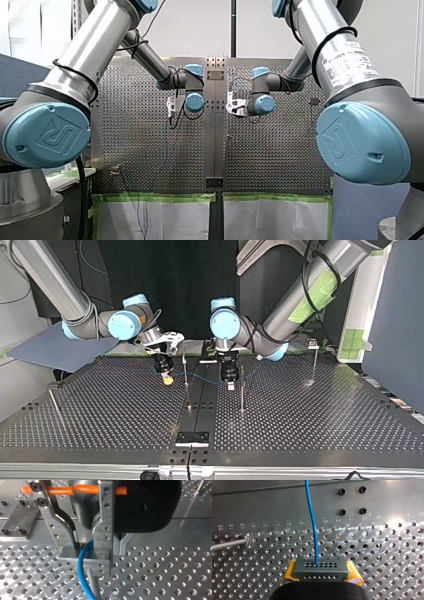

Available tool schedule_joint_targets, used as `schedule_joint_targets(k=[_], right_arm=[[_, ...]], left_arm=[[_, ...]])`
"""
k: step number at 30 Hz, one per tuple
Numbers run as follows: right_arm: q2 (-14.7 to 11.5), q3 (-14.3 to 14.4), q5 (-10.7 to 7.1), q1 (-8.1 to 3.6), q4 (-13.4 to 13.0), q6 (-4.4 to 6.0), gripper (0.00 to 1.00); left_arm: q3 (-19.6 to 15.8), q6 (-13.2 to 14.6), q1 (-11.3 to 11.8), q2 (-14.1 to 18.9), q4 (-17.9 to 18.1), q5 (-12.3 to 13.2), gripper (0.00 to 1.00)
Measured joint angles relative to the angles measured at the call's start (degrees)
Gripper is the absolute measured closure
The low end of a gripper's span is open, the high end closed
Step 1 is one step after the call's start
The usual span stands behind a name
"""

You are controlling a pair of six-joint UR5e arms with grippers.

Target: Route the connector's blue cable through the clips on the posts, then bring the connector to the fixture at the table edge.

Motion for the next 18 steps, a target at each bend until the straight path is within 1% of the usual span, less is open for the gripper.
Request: schedule_joint_targets(k=[8,13,15,18], right_arm=[[0.0,0.0,0.0,0.0,0.3,-0.01,1.0],[0.0,0.0,0.29,-0.2,1.4,-0.07,1.0],[0.0,0.0,0.82,-0.32,2.0,-0.29,1.0],[0.0,0.0,2.0,-0.39,3.3,-1.1,1.0]], left_arm=[[0.0,0.9,-0.1,0.0,-0.4,0.4,1.0],[0.0,1.2,-0.5,0.0,-1.7,0.5,1.0],[0.0,1.5,-0.8,0.0,-2.1,0.5,1.0],[0.0,1.9,-1.3,0.0,-2.8,0.3,1.0]])
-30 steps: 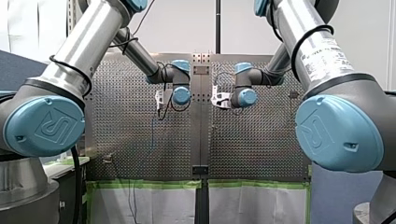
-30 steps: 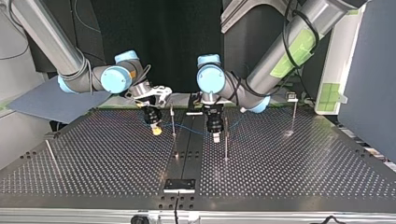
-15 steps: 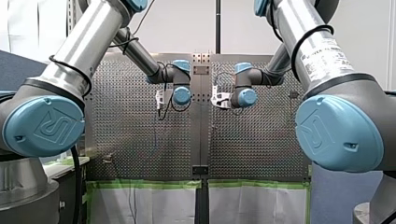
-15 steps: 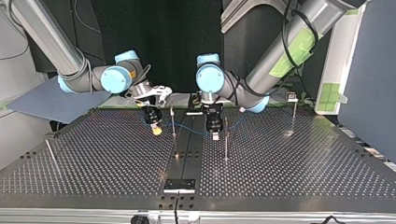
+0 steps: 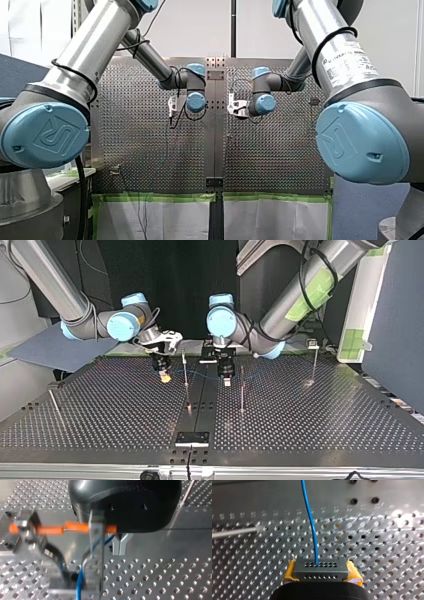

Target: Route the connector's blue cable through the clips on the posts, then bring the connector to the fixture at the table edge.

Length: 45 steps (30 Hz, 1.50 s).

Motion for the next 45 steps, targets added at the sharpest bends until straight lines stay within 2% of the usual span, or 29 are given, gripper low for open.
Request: schedule_joint_targets(k=[8,13,16,21,27,33,34,45], right_arm=[[-0.4,0.7,3.76,-0.1,3.5,-2.97,1.0],[-1.4,2.7,6.06,-0.1,2.8,-3.43,1.0],[-2.3,4.0,6.65,-0.15,1.8,-3.46,1.0],[-4.4,6.4,6.81,-0.17,0.4,-3.1,1.0],[-6.8,9.4,6.72,0.33,-0.6,-2.91,1.0],[-7.1,12.0,6.46,0.6,-2.0,-3.13,1.0],[-7.1,12.6,6.39,0.63,-2.5,-3.1,1.0],[-7.1,18.3,5.91,0.63,-6.6,-3.14,1.0]], left_arm=[[-0.9,0.2,-1.9,0.2,-1.3,-0.6,1.0],[-3.1,0.3,-3.0,0.5,-0.9,-0.7,1.0],[-4.4,0.3,-3.6,1.3,0.2,-0.8,1.0],[-6.5,0.3,-4.5,2.1,2.1,-1.2,1.0],[-9.6,0.4,-6.1,2.3,4.6,-2.2,1.0],[-12.1,0.9,-7.0,2.2,7.2,-2.1,0.98],[-12.4,1.0,-7.1,2.2,7.7,-2.0,0.95],[-12.7,1.7,-7.0,1.9,9.4,-0.1,0.95]])
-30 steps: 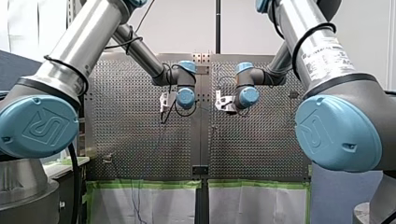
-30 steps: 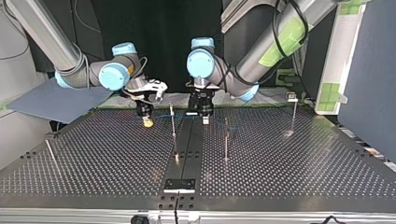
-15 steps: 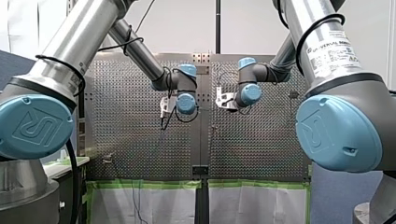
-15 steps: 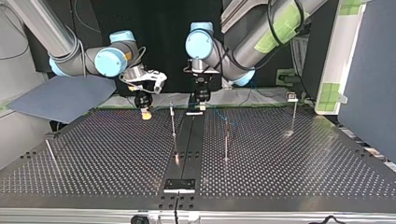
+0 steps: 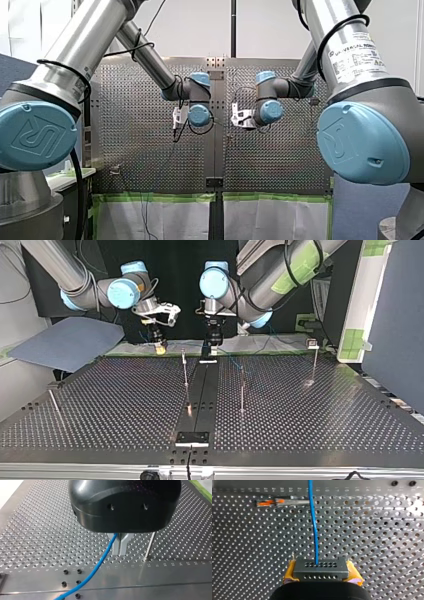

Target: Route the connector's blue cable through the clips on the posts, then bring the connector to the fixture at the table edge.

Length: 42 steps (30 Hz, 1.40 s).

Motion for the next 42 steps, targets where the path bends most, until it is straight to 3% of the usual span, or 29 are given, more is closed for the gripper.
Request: schedule_joint_targets(k=[8,21,30,42], right_arm=[[0.0,3.0,-0.29,-0.56,-2.5,0.18,1.0],[0.1,4.1,-0.88,-0.85,-3.4,-0.4,1.0],[0.3,5.9,-2.49,-1.58,-7.2,-0.25,1.0],[2.8,6.3,-3.94,-2.59,-10.4,-1.37,1.0]], left_arm=[[0.0,0.2,0.3,-0.9,0.0,0.8,0.95],[0.0,0.7,-0.2,-5.3,1.2,2.0,0.93],[0.1,0.8,-0.1,-5.7,1.2,3.3,0.93],[1.6,0.0,-0.4,-9.7,1.9,4.3,0.93]])
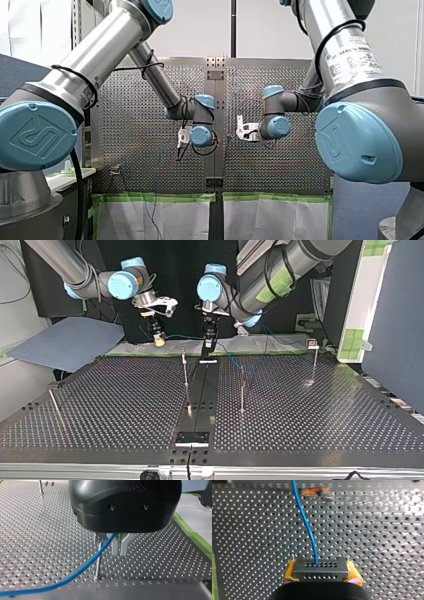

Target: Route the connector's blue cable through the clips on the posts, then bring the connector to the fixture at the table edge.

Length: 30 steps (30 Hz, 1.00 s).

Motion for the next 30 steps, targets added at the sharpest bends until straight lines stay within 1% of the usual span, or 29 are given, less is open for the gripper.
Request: schedule_joint_targets(k=[3,8,12,20,25,30], right_arm=[[1.5,0.0,-0.35,-0.33,-1.0,-0.22,1.0],[3.8,0.0,-1.51,-1.04,-3.0,-0.65,1.0],[5.0,0.0,-2.2,-1.45,-4.5,-0.9,1.0],[5.5,0.0,-4.61,-2.22,-8.1,-1.0,1.0],[5.6,0.0,-5.07,-2.65,-9.9,-1.09,1.0],[5.7,0.0,-5.15,-3.31,-11.2,-0.72,1.0]], left_arm=[[0.2,-0.1,0.0,-0.2,0.1,0.1,0.93],[0.2,-0.1,0.0,-0.2,0.2,0.2,0.93],[0.4,-0.1,0.0,-0.3,0.2,0.4,0.93],[0.5,-0.1,0.2,-0.3,0.2,0.5,0.93],[0.8,-0.1,0.3,-0.4,0.2,0.5,0.9],[1.2,-0.2,0.3,-0.4,0.1,0.5,0.9]])
